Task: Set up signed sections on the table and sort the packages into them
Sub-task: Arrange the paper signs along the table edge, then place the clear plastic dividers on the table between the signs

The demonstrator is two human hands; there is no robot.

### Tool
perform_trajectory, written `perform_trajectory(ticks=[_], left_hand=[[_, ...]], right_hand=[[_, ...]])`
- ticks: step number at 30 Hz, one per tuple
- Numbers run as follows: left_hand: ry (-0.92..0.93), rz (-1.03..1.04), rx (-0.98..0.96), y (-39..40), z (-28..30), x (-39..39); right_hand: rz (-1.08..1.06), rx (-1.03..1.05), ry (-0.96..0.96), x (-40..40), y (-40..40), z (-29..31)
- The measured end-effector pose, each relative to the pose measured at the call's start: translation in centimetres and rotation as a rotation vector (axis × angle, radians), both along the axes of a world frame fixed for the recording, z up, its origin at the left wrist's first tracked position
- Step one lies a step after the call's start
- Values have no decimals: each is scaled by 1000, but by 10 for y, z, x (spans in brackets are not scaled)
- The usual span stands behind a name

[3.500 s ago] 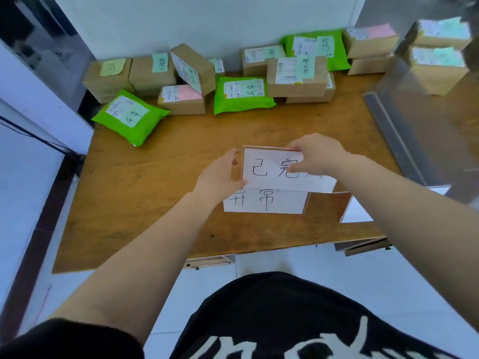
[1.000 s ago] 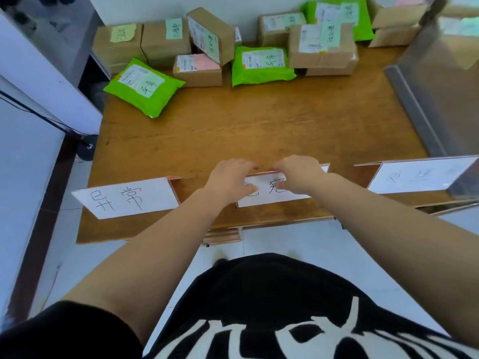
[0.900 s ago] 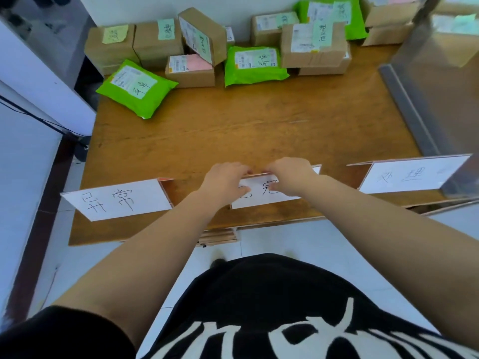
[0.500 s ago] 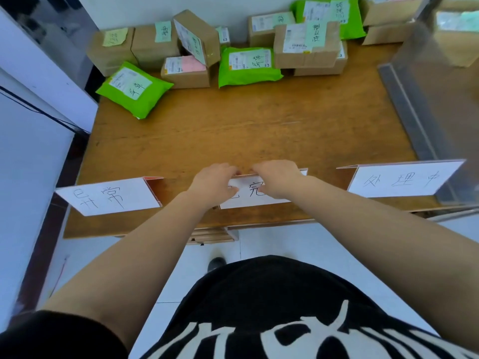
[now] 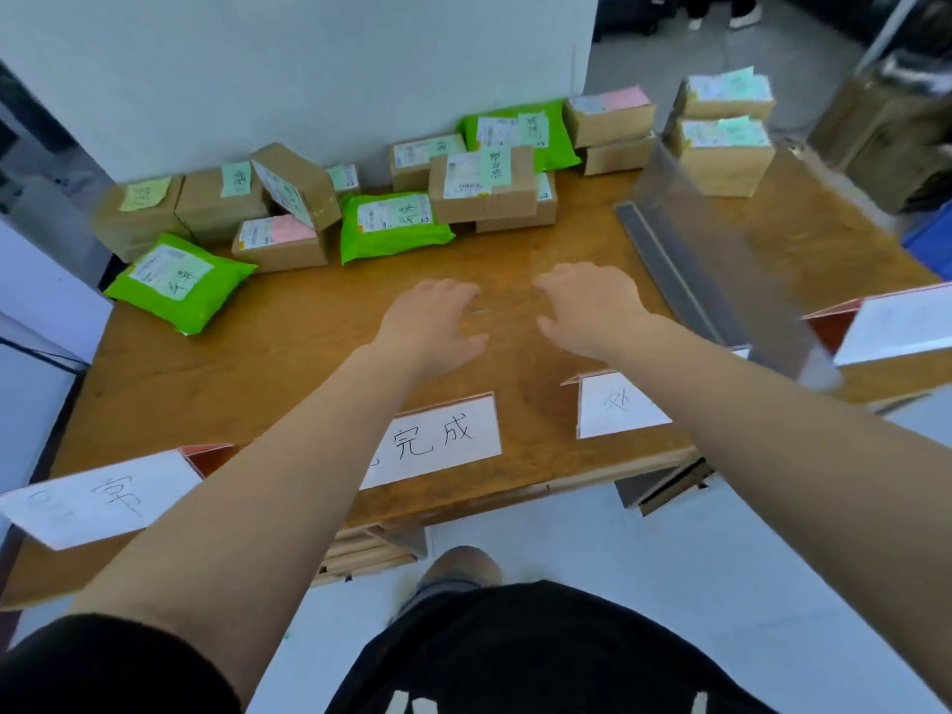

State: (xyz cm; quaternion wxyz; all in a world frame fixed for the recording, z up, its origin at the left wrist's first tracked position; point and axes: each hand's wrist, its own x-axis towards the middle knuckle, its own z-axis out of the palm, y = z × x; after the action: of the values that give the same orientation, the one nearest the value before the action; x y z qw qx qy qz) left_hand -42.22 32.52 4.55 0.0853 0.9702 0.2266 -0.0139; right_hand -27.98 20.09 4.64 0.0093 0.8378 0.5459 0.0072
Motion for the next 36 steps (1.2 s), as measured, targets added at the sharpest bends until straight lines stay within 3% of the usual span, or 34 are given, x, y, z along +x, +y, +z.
perform_trajectory(ticks=[9,21,30,36], left_hand=[[-113,-132,22,-40,21,94],[-130,-328,6,-68,-8,188],[-79,-303,-264,-61,-31,232],[-66,-165,-629,-71,-46,251]], right_hand=[[-239,2,-76,57,-66,33],[-413,-110,-60,112,-111,22],[-623,-8,141,155,-106,2],[-745,87,409,185,-105,-13]])
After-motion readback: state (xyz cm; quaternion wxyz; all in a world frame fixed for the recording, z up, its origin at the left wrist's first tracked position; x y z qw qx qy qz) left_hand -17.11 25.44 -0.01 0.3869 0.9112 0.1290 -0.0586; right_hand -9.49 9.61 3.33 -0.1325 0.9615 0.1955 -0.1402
